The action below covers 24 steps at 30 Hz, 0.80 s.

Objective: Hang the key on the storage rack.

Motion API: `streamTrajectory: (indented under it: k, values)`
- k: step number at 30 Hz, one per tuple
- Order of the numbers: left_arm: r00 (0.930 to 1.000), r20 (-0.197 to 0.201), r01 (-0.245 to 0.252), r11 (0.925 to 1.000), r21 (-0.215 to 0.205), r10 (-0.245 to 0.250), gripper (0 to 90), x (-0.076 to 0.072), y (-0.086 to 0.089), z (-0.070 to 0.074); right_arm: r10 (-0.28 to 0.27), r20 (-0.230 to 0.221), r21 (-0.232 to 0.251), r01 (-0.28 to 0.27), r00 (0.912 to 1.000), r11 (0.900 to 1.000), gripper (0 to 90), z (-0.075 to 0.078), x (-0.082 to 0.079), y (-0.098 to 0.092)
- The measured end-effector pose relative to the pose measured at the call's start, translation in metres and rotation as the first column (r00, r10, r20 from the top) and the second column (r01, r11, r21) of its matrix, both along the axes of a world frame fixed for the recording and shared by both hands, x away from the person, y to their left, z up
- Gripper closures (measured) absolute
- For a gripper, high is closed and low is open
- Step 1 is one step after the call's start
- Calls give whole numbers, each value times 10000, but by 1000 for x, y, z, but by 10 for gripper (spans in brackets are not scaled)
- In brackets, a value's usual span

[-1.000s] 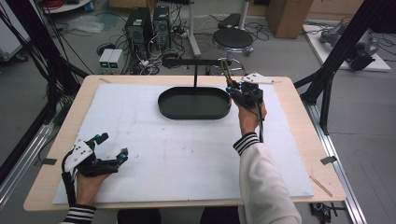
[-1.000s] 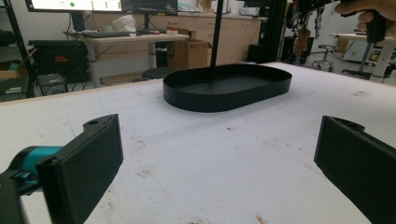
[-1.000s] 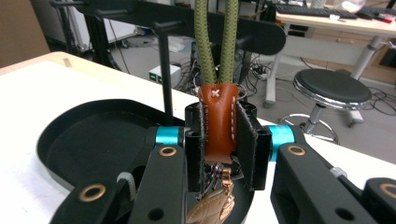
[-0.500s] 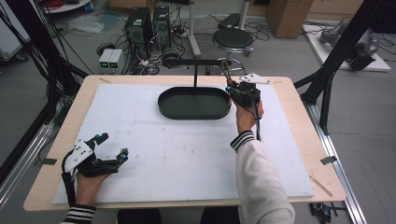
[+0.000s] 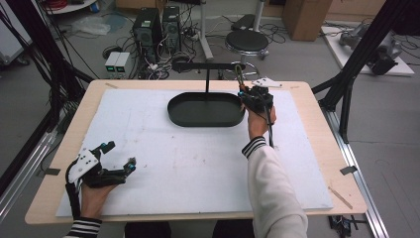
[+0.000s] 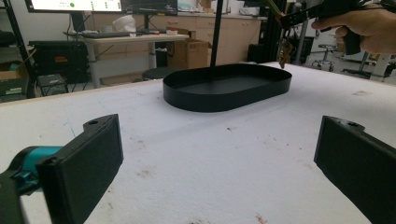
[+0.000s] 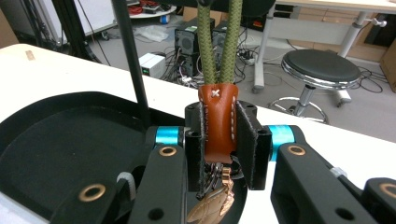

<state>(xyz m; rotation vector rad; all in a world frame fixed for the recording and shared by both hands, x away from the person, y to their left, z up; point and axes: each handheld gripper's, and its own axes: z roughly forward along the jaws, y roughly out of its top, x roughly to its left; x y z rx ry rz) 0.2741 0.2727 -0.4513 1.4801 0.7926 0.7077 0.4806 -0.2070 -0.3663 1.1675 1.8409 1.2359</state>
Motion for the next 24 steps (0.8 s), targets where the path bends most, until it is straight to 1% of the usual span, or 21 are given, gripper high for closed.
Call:
streamTrajectory:
  k: [4,8,12,18,20,21,22,23,24]
  values:
    - [10000,5,8,10000,-8,-8,17,0,0,0,-48,-128,4,48,9999,10000,744,-4,5,0]
    - [10000,5,7,10000,-10,-7,17,0,0,0,-42,-157,-77,40,9999,10000,745,-5,9,1]
    - [10000,2,12,10000,-14,-12,17,0,0,0,-32,-340,-77,29,9994,10000,745,-8,15,3]
    - [10000,-3,2,10000,4,-2,17,0,0,0,-25,-415,-50,23,9991,10000,743,-10,18,4]
    - [10000,7,10,10000,22,-10,17,0,0,0,38,-441,-189,-47,9990,9998,736,-8,19,5]
    - [10000,7,8,10000,18,-8,17,0,0,0,212,-446,-153,-219,9988,9996,720,-7,20,5]
    - [10000,4,5,10000,20,-5,17,0,0,0,584,-591,337,-565,9965,9978,571,-6,22,4]
    - [10000,-3,-8,10000,32,8,17,0,0,0,584,-591,337,-565,9965,9978,571,-6,22,4]
    - [10000,4,-18,10000,30,18,17,0,0,0,531,-334,576,-511,9980,9970,404,-6,21,3]
